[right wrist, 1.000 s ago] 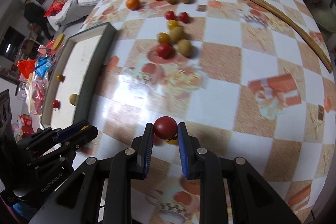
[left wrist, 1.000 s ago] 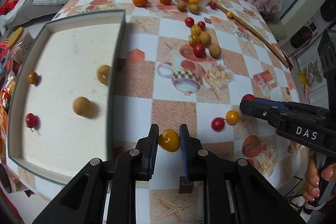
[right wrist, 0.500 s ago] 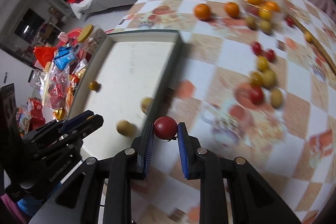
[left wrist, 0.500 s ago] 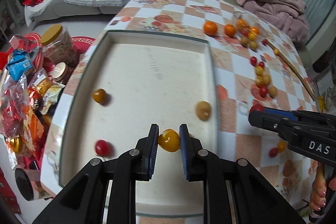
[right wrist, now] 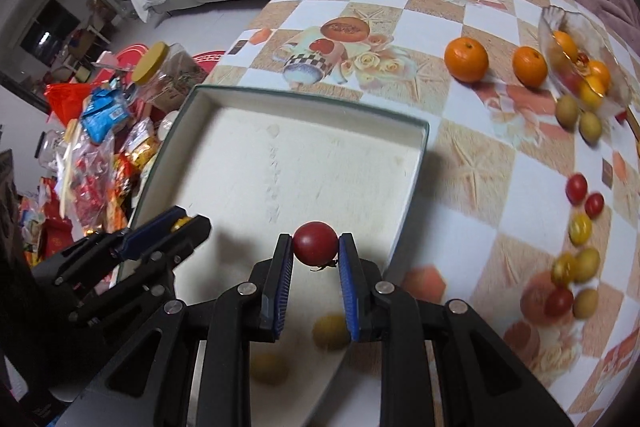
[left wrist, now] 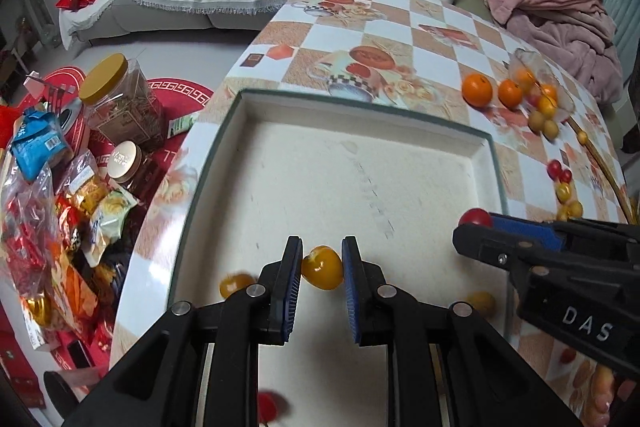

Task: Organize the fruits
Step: 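Carry both tomatoes into the white tray and open both tools, then return both open tools toward the fruits on the table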

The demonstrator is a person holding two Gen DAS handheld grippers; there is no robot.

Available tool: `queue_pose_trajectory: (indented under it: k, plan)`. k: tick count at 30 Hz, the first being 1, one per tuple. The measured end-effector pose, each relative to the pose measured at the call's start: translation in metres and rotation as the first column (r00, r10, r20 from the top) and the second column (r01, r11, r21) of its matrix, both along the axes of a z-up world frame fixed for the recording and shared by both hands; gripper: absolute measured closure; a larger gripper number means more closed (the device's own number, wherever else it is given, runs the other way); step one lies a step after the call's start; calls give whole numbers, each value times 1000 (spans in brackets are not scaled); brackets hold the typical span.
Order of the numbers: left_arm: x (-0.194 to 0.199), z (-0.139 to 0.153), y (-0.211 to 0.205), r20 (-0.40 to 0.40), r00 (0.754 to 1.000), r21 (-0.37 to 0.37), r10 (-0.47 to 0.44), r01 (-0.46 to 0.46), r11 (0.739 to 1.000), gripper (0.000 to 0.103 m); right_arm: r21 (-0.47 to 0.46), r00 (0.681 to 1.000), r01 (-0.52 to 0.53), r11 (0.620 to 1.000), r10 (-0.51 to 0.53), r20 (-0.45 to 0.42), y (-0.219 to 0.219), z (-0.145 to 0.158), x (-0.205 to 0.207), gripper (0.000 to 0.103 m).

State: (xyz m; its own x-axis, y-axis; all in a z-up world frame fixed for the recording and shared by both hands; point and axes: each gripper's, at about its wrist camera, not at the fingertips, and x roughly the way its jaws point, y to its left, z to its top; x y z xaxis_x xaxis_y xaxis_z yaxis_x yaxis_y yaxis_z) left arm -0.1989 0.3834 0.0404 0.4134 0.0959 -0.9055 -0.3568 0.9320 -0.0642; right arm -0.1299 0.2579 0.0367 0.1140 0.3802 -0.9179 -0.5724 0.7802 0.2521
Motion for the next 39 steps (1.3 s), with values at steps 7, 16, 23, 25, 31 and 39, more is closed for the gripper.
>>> queue_pose_trajectory:
  k: [7,16,23,25,31,39]
  plan:
    - [21,-15,19,-38,999,13,14,-13,1000,81,-48,1000,1,999,-2,-12,14,-20,13,78]
    - [27,-25,17,-71,997,57,0,4,998,79,-78,998,-60,995,63,27,23,-24,10,75]
    - [28,-22,19,-80,997,74,-1,7,997,40,-12,998,-50,999,50,40,10,-1,6,41]
    - [23,-13,20,-29,999,99,15,-13,995,25,29,998,-41,999,39,50,0,11,5,22]
    - [24,2,2,-24,998,110,-55,57,992,25,41,996,54,998,-57,65,-41,31,2,18]
    - [32,30,-72,15,973,132,-231,227,965,25,-28,972,228,973,-226,68,-135,25,-7,18]
